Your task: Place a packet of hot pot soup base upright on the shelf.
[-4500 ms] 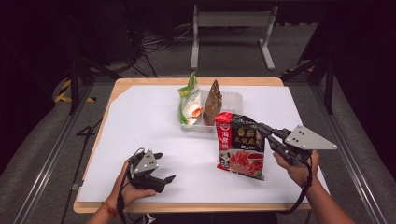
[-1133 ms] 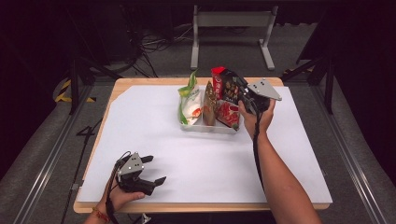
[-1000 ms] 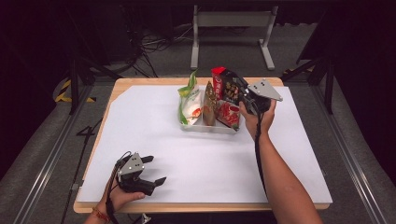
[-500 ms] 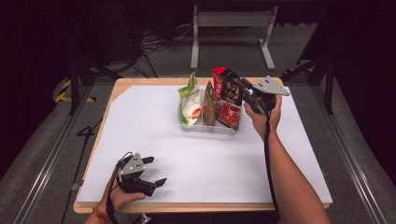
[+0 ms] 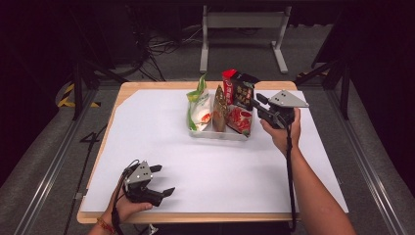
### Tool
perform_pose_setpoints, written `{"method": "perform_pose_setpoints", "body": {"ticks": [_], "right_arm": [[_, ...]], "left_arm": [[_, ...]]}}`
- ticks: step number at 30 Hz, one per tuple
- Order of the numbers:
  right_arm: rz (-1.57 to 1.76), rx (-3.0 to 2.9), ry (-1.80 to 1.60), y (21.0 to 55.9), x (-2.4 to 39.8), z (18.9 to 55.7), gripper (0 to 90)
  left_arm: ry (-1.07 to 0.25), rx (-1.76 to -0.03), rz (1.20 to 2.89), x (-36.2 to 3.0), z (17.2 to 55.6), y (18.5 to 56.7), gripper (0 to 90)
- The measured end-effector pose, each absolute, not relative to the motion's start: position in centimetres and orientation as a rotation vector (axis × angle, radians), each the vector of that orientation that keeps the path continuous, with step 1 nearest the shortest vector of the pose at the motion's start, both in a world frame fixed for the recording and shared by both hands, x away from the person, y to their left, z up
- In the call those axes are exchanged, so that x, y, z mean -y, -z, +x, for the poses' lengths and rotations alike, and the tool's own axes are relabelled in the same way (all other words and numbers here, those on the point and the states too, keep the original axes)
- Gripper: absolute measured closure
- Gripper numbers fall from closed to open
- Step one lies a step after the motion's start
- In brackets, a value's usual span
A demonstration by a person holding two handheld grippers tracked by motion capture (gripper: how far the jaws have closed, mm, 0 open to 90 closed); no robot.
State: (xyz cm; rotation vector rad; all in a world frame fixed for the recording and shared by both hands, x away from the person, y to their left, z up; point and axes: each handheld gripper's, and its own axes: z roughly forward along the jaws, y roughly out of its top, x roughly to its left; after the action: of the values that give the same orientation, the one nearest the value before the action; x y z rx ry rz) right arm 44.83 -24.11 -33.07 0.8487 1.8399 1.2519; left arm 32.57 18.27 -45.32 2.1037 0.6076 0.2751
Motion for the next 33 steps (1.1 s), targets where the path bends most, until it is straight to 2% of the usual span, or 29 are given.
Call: {"method": "perform_pose_setpoints", "body": {"ticks": [20, 33], "right_arm": [[0.856, -2.023, -1.156, 38.5, 23.9, 43.8, 74.9], [0.826, -2.104, -1.084, 39.5, 23.2, 43.7, 80.9]], "left_arm": [[-0.254, -0.589, 2.128, -18.0, 32.5, 45.5, 11.2], [-0.245, -0.579, 2.146, -17.7, 32.5, 45.5, 11.2]]}}
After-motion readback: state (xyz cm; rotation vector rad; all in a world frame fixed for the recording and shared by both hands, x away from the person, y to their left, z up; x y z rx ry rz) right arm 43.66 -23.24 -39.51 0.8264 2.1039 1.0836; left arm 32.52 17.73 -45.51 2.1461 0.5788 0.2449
